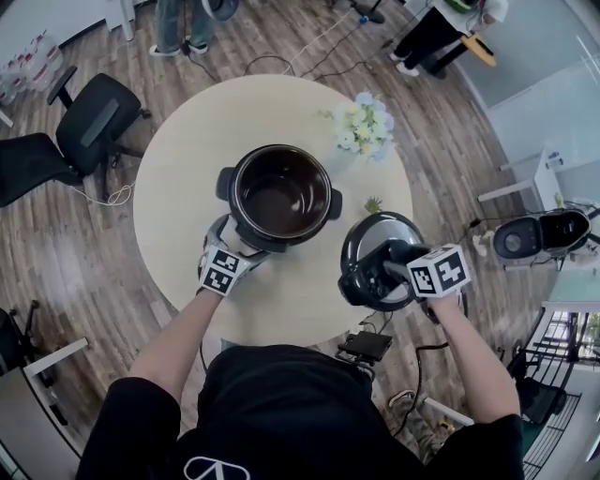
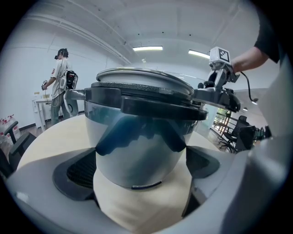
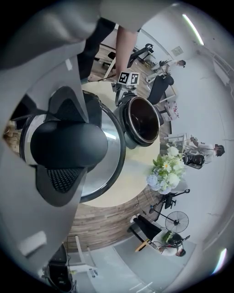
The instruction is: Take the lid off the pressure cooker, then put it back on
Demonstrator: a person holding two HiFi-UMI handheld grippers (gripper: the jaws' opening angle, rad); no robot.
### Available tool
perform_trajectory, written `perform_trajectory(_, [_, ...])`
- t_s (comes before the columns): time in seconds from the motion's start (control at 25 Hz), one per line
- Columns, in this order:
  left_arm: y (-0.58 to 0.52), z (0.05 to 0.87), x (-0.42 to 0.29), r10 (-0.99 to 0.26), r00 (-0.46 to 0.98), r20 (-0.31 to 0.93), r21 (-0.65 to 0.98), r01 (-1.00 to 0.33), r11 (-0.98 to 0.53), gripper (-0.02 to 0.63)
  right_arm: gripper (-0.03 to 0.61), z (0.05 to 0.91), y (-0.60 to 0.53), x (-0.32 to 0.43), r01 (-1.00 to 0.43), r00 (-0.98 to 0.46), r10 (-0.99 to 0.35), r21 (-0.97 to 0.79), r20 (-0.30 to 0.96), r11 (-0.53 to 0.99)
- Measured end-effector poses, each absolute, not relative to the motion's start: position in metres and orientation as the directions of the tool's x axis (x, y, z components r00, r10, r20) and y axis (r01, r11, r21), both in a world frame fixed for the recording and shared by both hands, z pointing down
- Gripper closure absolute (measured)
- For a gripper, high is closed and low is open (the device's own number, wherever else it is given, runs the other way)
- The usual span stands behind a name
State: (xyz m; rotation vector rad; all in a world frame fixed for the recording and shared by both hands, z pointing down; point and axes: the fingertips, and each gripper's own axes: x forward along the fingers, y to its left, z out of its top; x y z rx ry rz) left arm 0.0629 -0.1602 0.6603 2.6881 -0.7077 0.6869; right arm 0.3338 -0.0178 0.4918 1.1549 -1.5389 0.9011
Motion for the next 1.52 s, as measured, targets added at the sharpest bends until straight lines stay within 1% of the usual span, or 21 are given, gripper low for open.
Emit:
perform_trajectory(0.24, [-0.161, 0.662, 0.062, -0.385, 0.764, 0.518, 0.141, -0.520, -0.842, 0.025, 0.293, 0.569, -0.002, 0.331, -0.961, -0.063, -0.221, 0.000, 0.973, 0.276])
perform_trajectory(0.48, [-0.163, 0.662, 0.065, -0.386, 0.762, 0.520, 0.135, -0.520, -0.844, 0.025, 0.293, 0.622, -0.003, 0.320, -0.956, -0.084, -0.214, -0.017, 0.973, 0.294])
perform_trajectory(0.72, [-0.163, 0.666, 0.062, -0.390, 0.760, 0.520, 0.130, -0.522, -0.843, 0.025, 0.293, 0.670, -0.011, 0.290, -0.927, -0.080, -0.198, 0.001, 0.977, 0.375])
perform_trajectory(0.84, [-0.163, 0.667, 0.062, -0.388, 0.758, 0.524, 0.129, -0.521, -0.844, 0.025, 0.293, 0.686, -0.013, 0.282, -0.917, -0.078, -0.182, 0.001, 0.980, 0.400])
perform_trajectory(1.0, [-0.163, 0.667, 0.063, -0.386, 0.758, 0.525, 0.130, -0.520, -0.844, 0.025, 0.293, 0.698, -0.021, 0.284, -0.912, -0.051, -0.198, 0.035, 0.979, 0.409])
perform_trajectory(1.36, [-0.162, 0.661, 0.063, -0.380, 0.748, 0.545, 0.129, -0.522, -0.843, 0.025, 0.291, 0.714, -0.017, 0.274, -0.945, -0.124, -0.200, -0.054, 0.972, 0.323])
perform_trajectory(1.52, [-0.164, 0.666, 0.063, -0.384, 0.746, 0.545, 0.125, -0.524, -0.842, 0.025, 0.285, 0.718, -0.019, 0.275, -0.945, -0.131, -0.195, -0.063, 0.972, 0.321])
